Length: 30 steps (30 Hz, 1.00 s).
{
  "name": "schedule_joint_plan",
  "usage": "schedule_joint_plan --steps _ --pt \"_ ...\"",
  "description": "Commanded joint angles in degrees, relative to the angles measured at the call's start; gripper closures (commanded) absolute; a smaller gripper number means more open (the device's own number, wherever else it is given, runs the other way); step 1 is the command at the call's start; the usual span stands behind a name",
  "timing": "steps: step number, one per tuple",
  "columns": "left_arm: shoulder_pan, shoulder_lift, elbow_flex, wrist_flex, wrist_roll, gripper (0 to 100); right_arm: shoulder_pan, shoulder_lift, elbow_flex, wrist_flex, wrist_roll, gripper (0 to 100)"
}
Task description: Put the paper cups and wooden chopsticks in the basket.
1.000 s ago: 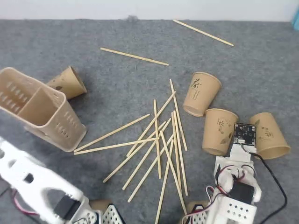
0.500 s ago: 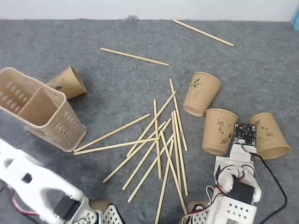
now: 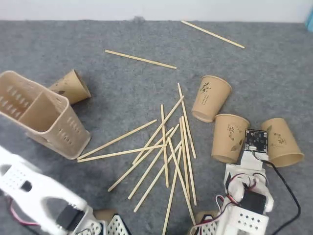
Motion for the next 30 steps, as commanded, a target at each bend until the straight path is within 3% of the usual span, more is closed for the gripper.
schedule_joint_plan --steps 1,4,11,19,26,30 --pt "0.3 -5.1 -2.9 -0.1 -2.4 99 0.7 -0.7 1.0 -0.7 0.7 99.1" --pt "0.3 -5.1 -2.9 -0.1 -2.6 98 0.7 -0.7 1.0 -0.7 0.7 99.1" --pt "0.0 -4.9 -2.9 -0.1 -8.0 85 0.7 -0.7 1.0 -0.7 0.7 99.1" --pt "0.2 -4.9 -2.9 -0.6 -13.9 85 0.7 -0.7 1.0 -0.7 0.7 99.1" --pt "1.2 -0.3 -2.5 -11.9 -15.0 85 0.7 -0.7 1.0 -0.7 0.7 99.1" --pt "2.3 1.2 -2.8 -12.3 -17.1 85 0.7 -0.7 1.0 -0.7 0.7 99.1"
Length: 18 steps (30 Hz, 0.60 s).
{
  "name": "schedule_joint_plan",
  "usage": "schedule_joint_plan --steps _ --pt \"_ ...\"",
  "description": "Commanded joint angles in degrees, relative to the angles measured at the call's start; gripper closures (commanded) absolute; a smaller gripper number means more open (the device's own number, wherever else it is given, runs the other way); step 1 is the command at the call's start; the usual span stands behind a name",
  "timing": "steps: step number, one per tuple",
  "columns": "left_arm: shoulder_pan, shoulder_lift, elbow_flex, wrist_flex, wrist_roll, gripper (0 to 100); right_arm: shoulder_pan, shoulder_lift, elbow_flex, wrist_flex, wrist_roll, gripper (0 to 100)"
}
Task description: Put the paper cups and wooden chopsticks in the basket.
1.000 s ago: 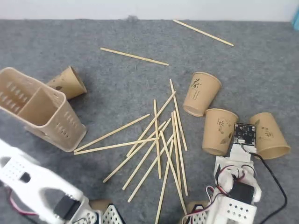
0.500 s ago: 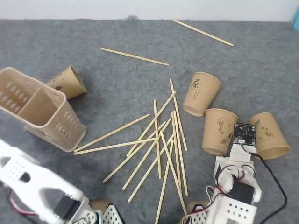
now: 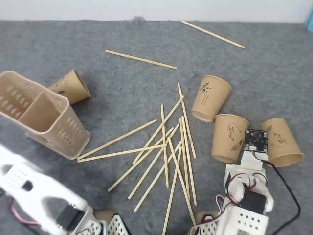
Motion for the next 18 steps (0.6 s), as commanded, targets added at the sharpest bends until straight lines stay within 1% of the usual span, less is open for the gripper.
schedule_joint_plan --steps 1,15,18 --pt "1.8 -0.6 -2.8 -2.3 -1.5 85 0.7 -0.7 1.0 -0.7 0.7 99.1" --pt "0.8 0.0 -2.3 -2.4 -1.6 85 0.8 -0.7 1.0 -0.7 0.7 99.1" --pt "0.6 -0.1 0.7 -3.9 -1.8 85 0.8 -0.7 1.0 -0.7 0.7 99.1"
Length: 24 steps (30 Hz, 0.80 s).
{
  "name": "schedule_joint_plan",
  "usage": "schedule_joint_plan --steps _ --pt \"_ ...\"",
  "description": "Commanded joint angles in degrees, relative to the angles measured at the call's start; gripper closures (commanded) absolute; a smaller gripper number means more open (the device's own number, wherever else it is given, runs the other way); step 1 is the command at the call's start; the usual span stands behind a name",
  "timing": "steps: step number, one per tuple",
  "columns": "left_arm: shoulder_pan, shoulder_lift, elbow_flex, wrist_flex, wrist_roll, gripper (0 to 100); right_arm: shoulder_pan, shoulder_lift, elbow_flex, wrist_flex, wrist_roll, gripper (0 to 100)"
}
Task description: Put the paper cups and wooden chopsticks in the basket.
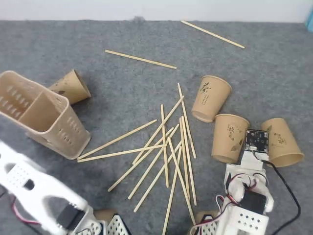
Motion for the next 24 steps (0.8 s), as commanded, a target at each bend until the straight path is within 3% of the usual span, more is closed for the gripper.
schedule_joint_plan --steps 1,13,19,24 --pt "-0.5 -1.1 1.9 -5.0 -0.7 85 0.6 -0.7 1.0 -0.7 0.7 99.1" --pt "-1.7 -1.1 7.0 -12.4 -0.3 85 0.6 -0.7 1.0 -0.7 0.7 99.1" --pt "-2.2 -1.1 11.5 -21.0 -0.7 98 0.6 -0.7 1.0 -0.7 0.7 99.1" --pt "-2.2 -1.1 12.7 -21.9 -0.7 99 0.6 -0.7 1.0 -0.7 0.7 99.1"
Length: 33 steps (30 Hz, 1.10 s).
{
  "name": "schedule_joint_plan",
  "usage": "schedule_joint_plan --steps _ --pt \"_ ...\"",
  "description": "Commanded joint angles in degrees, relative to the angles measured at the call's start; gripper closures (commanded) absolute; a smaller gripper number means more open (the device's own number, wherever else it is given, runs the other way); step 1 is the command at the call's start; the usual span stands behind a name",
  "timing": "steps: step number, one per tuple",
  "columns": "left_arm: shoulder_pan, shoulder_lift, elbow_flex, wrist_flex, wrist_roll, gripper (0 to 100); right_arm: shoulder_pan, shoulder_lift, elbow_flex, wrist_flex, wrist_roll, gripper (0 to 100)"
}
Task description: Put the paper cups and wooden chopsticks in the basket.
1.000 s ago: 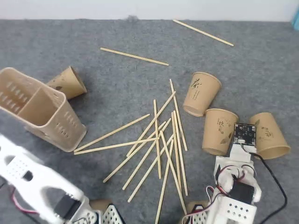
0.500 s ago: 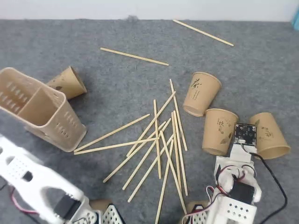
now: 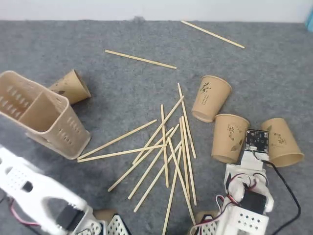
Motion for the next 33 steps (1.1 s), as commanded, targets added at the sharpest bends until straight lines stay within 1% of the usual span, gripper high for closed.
schedule_joint_plan --steps 1,10,14,19,24,28,29,31,33 --pt "-0.4 -1.2 0.0 -2.0 -0.7 99 0.6 -0.7 1.0 -0.7 0.7 99.1" --pt "-0.5 -1.5 -2.0 -2.3 -0.2 99 0.6 -0.7 1.0 -0.7 0.7 99.1" --pt "-1.2 -1.1 -4.9 -2.0 3.6 99 0.6 -0.7 1.0 -0.7 0.7 99.1" --pt "-1.8 -1.1 -8.8 -1.8 4.6 99 0.6 -0.7 1.0 -0.7 0.7 99.1" --pt "-2.7 -1.1 -12.9 2.7 4.6 99 0.6 -0.7 1.0 -0.7 0.7 99.1" --pt "-3.9 -1.1 -15.0 3.3 4.6 98 0.6 -0.7 1.0 -0.7 0.7 99.1" --pt "-4.0 -1.1 -15.1 3.3 4.6 97 0.6 -0.7 1.0 -0.7 0.7 99.1" --pt "-4.2 -1.1 -15.0 3.3 4.8 93 0.6 -0.7 1.0 -0.7 0.7 99.1" --pt "-4.2 -1.1 -15.0 3.3 8.1 87 0.6 -0.7 1.0 -0.7 0.7 99.1"
